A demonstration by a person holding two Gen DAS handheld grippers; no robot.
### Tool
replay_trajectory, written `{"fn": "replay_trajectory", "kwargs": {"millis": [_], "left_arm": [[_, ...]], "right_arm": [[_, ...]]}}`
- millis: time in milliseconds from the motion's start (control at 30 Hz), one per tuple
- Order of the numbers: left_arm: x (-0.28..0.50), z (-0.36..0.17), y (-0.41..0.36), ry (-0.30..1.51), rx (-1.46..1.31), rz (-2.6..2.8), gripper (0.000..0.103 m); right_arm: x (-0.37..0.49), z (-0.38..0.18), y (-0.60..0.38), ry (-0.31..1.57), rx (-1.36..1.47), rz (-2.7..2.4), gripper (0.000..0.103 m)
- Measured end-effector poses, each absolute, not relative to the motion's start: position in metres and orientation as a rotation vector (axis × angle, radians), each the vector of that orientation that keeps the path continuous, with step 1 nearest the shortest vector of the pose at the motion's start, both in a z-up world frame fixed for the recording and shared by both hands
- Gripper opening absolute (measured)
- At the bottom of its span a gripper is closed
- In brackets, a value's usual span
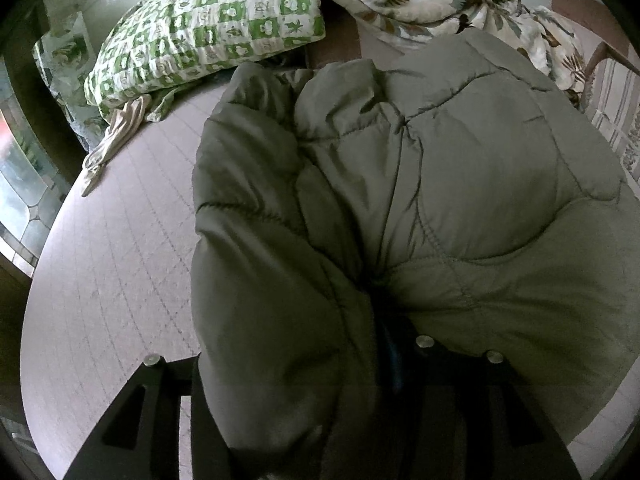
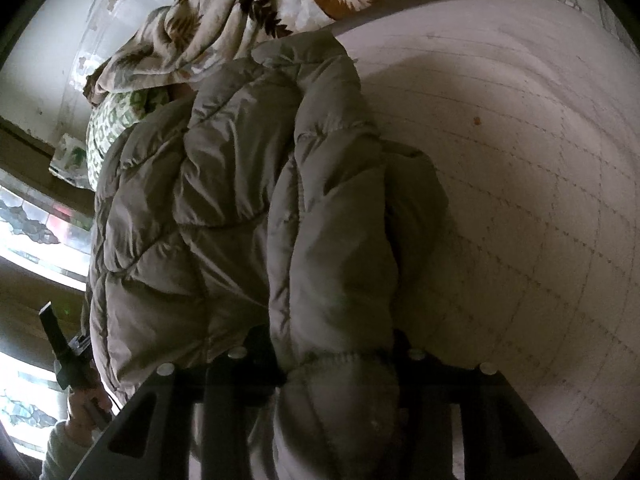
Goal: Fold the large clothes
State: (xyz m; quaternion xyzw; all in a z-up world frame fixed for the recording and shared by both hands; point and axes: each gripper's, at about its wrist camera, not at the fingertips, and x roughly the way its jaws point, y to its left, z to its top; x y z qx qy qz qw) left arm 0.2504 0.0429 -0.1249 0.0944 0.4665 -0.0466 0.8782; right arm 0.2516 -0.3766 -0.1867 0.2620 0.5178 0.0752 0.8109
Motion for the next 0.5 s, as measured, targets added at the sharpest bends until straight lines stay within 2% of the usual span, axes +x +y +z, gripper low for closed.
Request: {"fn": "replay_trajectory", "kwargs": {"millis": [400,500], "left_arm": [[0.244,-0.126,0.036,0.969,0.214,-0.049,0.051],[0.239,-0.123,0.04,0.954,0.176,-0.014,0.059]], "right_arm": [[0.241,-0.191,-0.384,1.087,0.584,0.134,0.043],[0.234,-0.197,-0.39,1.064,0.637,0.125,0.047]]}}
